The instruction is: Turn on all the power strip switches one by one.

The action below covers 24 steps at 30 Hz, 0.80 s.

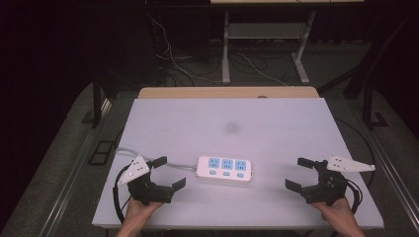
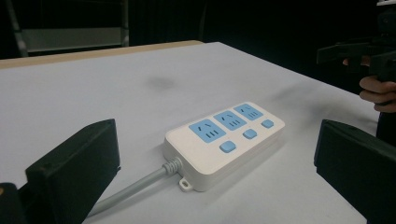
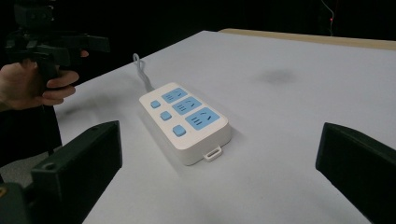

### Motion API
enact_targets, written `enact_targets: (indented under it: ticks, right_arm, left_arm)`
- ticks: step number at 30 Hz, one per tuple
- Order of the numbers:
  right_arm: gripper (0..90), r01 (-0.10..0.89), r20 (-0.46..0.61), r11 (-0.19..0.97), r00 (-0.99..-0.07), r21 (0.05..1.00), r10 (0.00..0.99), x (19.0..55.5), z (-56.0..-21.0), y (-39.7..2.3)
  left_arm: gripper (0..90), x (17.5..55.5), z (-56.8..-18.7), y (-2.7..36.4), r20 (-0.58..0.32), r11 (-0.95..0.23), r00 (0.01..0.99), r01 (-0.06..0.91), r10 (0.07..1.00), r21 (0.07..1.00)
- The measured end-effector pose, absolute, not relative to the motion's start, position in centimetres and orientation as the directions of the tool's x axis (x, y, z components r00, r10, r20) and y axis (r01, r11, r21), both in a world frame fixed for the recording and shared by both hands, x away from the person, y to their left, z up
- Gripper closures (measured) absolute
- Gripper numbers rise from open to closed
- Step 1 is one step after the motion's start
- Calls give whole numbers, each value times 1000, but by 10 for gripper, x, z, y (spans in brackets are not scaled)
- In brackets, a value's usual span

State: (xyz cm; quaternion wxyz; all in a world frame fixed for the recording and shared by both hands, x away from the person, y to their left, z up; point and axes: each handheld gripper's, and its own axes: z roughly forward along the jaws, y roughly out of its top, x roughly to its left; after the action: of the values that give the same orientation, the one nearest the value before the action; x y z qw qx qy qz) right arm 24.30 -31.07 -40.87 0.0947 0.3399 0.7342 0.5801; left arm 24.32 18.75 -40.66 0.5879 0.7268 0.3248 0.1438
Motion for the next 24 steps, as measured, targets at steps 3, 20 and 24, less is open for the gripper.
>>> enact_targets:
  ticks: [3, 20, 24]
  right_arm:
    - [4, 391, 256, 99, -752, 915, 607, 243, -409, -310]
    - [4, 386, 253, 98, -756, 917, 604, 242, -408, -312]
    - [4, 384, 254, 94, -755, 918, 605, 241, -408, -313]
  left_arm:
    - [0, 242, -406, 188, -174, -94, 748, 301, 640, 949]
    - [0, 242, -404, 188, -166, -98, 747, 295, 644, 950]
    - [0, 241, -403, 188, -154, -107, 745, 290, 649, 951]
